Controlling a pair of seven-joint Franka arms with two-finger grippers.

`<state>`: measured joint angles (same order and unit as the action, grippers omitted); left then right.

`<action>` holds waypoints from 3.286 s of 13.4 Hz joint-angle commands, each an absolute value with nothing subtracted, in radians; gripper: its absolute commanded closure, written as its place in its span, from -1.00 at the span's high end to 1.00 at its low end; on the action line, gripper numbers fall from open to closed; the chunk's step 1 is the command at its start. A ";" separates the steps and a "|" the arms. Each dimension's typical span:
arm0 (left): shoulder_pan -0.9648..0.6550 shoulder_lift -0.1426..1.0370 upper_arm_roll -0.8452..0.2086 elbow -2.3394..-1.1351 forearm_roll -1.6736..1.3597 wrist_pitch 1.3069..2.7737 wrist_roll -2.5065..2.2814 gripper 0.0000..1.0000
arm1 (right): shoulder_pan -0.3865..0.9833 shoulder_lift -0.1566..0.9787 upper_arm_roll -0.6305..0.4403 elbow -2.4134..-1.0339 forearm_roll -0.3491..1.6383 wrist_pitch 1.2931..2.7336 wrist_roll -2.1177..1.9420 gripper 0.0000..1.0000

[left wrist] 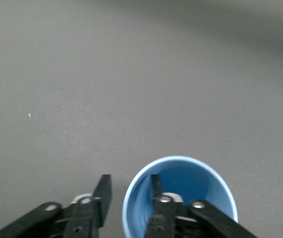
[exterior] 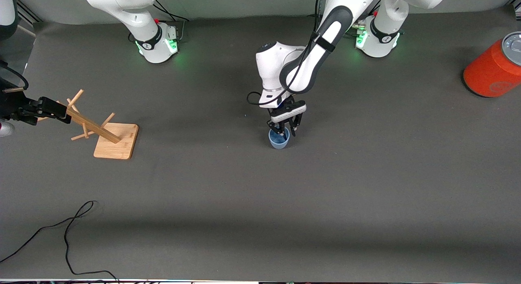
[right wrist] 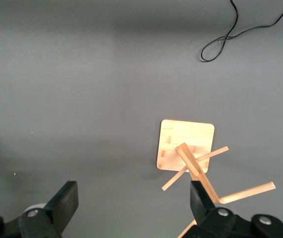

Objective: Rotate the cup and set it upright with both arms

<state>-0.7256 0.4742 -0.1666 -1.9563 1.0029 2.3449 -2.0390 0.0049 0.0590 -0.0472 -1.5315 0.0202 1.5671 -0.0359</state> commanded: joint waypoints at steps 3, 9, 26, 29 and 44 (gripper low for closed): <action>-0.689 0.433 -0.163 -1.889 0.903 2.316 -1.928 1.00 | 0.005 0.057 -0.048 -1.528 0.011 1.566 -0.060 1.00; -0.504 0.354 -0.160 -1.647 0.343 2.027 -1.111 1.00 | 0.005 0.058 -0.048 -1.529 0.012 1.569 -0.060 1.00; 0.089 0.117 -0.164 -1.641 0.051 1.672 -0.167 1.00 | 0.005 0.057 -0.048 -1.529 0.012 1.572 -0.060 1.00; 0.089 0.117 -0.163 -1.626 0.046 1.658 -0.167 1.00 | 0.005 0.057 -0.048 -1.529 0.012 1.572 -0.060 1.00; -0.147 0.107 0.095 -1.585 0.035 1.647 -0.064 1.00 | 0.005 0.057 -0.048 -1.529 0.012 1.572 -0.060 1.00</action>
